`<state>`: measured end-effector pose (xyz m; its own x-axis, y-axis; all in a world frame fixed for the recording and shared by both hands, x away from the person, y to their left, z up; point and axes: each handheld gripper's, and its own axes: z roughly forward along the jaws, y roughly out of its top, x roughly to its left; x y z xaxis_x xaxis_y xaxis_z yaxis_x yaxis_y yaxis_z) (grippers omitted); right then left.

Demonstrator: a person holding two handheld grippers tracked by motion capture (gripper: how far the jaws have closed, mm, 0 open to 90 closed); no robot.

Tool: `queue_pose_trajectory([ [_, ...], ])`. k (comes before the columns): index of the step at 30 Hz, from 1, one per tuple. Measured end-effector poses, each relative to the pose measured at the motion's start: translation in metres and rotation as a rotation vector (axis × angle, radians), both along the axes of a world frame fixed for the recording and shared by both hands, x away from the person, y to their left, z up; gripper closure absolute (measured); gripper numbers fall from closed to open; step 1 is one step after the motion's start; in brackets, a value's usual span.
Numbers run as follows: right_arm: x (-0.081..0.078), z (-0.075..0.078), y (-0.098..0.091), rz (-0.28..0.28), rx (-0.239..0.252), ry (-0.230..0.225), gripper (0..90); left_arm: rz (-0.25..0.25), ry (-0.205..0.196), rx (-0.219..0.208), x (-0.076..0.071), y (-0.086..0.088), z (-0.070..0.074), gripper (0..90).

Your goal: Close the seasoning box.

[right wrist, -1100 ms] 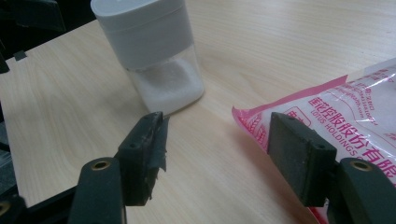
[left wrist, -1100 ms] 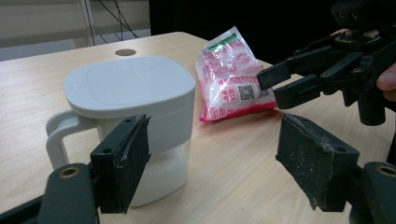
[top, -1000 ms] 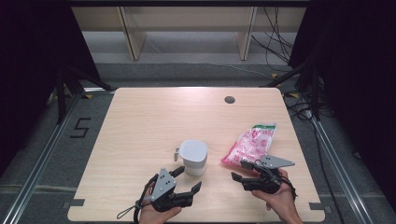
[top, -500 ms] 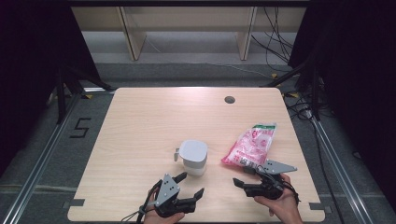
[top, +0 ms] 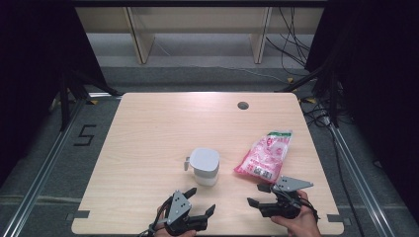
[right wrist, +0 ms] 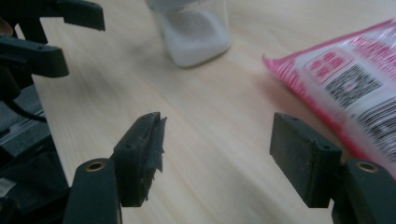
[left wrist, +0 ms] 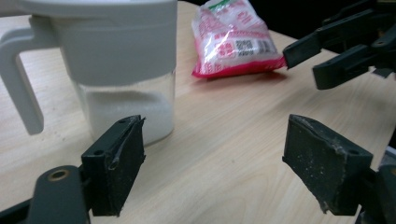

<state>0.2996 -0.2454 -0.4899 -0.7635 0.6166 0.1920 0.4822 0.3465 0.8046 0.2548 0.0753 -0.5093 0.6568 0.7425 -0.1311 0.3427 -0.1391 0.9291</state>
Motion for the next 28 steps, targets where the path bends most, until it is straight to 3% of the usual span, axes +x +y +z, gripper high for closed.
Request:
queue_pose_trajectory([
  [1, -0.002, -0.002, 0.002, -0.009, -0.019, 0.019, 35.1, -0.004, 0.007, 0.015, -0.001, 0.0, 0.0, 20.1],
  [2, -0.002, -0.003, 0.002, 0.006, -0.019, 0.015, 35.0, 0.0, 0.004, -0.004, -0.002, -0.001, -0.001, 20.3],
  [3, -0.003, -0.003, 0.001, 0.008, -0.037, 0.009, 35.0, -0.004, 0.003, 0.011, -0.002, -0.001, -0.002, 20.4],
  [5, -0.004, -0.004, 0.001, 0.027, -0.021, 0.008, 34.9, -0.005, 0.001, 0.016, -0.004, -0.003, -0.002, 20.5],
  [6, -0.006, -0.004, 0.002, 0.019, -0.015, 0.029, 34.9, -0.012, 0.006, 0.03, -0.005, -0.003, -0.003, 20.6],
  [9, -0.008, -0.006, 0.0, 0.015, -0.03, 0.013, 34.5, -0.012, 0.013, 0.017, -0.006, -0.004, -0.005, 20.8],
  [11, -0.01, -0.008, 0.001, 0.005, -0.029, 0.043, 34.3, -0.015, 0.013, 0.022, -0.006, -0.004, -0.005, 20.8],
  [13, -0.01, -0.008, 0.0, 0.018, -0.05, 0.035, 34.1, -0.015, 0.013, 0.029, -0.006, -0.002, -0.005, 20.9],
  [16, -0.01, -0.009, 0.001, 0.041, -0.038, 0.036, 34.2, -0.004, 0.023, 0.024, -0.006, -0.001, -0.005, 20.8],
  [18, -0.011, -0.008, 0.001, 0.04, -0.034, 0.052, 34.2, -0.017, 0.009, 0.025, -0.004, 0.0, -0.006, 20.8],
  [20, -0.011, -0.009, 0.0, 0.035, -0.039, 0.05, 34.2, 0.002, 0.035, 0.035, -0.005, 0.0, -0.006, 20.8],
  [23, -0.01, -0.009, 0.001, 0.027, -0.036, 0.036, 34.1, 0.002, 0.032, 0.017, -0.005, 0.001, -0.007, 20.9],
  [24, -0.011, -0.009, 0.001, 0.014, -0.041, 0.021, 34.2, -0.003, 0.031, 0.014, -0.005, 0.002, -0.006, 20.9],
  [27, -0.01, -0.01, 0.001, 0.02, -0.039, 0.038, 34.1, 0.009, -0.006, 0.024, -0.002, 0.016, -0.001, 21.2],
  [28, -0.01, -0.009, 0.0, 0.021, -0.037, 0.044, 34.1, 0.027, 0.0, 0.025, -0.002, 0.021, 0.001, 21.2],
])
